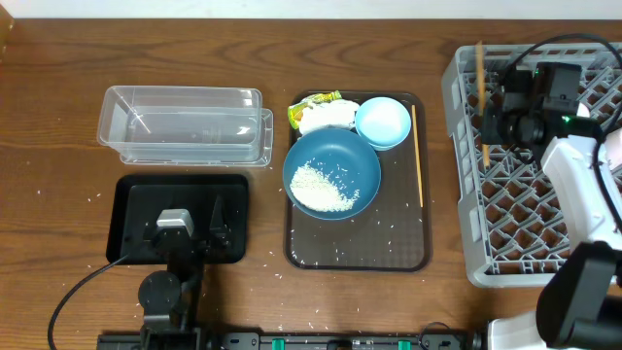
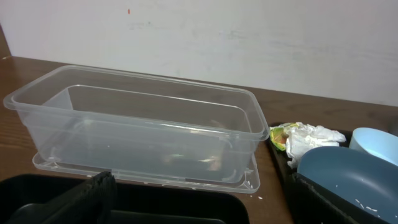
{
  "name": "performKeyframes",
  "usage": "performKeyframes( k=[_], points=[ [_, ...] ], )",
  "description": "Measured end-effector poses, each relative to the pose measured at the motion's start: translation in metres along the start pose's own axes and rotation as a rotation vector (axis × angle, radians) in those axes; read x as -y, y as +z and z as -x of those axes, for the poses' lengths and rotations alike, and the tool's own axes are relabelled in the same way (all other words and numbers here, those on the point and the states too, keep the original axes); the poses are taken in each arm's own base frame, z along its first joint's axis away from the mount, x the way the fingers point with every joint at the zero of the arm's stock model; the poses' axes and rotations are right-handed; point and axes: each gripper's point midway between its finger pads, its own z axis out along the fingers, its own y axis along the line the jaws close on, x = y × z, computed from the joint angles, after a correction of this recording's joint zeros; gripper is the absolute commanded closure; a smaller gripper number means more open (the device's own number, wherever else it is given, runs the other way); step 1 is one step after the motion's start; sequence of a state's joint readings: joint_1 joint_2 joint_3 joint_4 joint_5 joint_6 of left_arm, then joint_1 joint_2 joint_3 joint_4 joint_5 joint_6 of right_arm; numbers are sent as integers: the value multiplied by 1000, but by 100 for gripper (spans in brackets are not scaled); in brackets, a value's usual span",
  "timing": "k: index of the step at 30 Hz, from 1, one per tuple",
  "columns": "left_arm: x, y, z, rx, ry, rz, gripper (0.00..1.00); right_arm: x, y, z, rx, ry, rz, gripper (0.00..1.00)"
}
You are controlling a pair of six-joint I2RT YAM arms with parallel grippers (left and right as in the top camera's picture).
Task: Sort waste into correct bins and load items into the dishwasher rack
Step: 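Carry the chopstick to the grey rack and stand it upright, then move the right gripper back to the remaining chopstick on the tray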
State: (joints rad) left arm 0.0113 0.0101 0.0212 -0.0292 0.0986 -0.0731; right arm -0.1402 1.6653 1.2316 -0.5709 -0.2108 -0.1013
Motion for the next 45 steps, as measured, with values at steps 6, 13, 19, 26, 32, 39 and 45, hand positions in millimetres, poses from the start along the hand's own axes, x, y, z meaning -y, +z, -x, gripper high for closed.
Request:
performKeyframes(
  k=[6, 13, 19, 26, 32, 39, 45],
  points=[
    [0, 0, 0, 0, 0, 0, 11, -1, 5, -3, -12, 11, 9, 23],
    [0, 0, 0, 0, 0, 0, 11, -7, -15, 2, 15, 53, 19, 24],
    [0, 0, 0, 0, 0, 0, 11, -39, -49, 14, 77, 38, 85, 31],
    [0, 0, 0, 0, 0, 0, 11, -84, -31, -15, -52, -35, 60, 58],
    [0, 0, 0, 0, 0, 0, 11, -96, -2, -33, -135, -51, 2, 73],
    [0, 0, 0, 0, 0, 0, 11, -93, 40, -45, -190, -52, -28, 73],
    [0, 0, 0, 0, 0, 0, 11, -93, 67, -52, -215, -49, -16, 73]
  ],
)
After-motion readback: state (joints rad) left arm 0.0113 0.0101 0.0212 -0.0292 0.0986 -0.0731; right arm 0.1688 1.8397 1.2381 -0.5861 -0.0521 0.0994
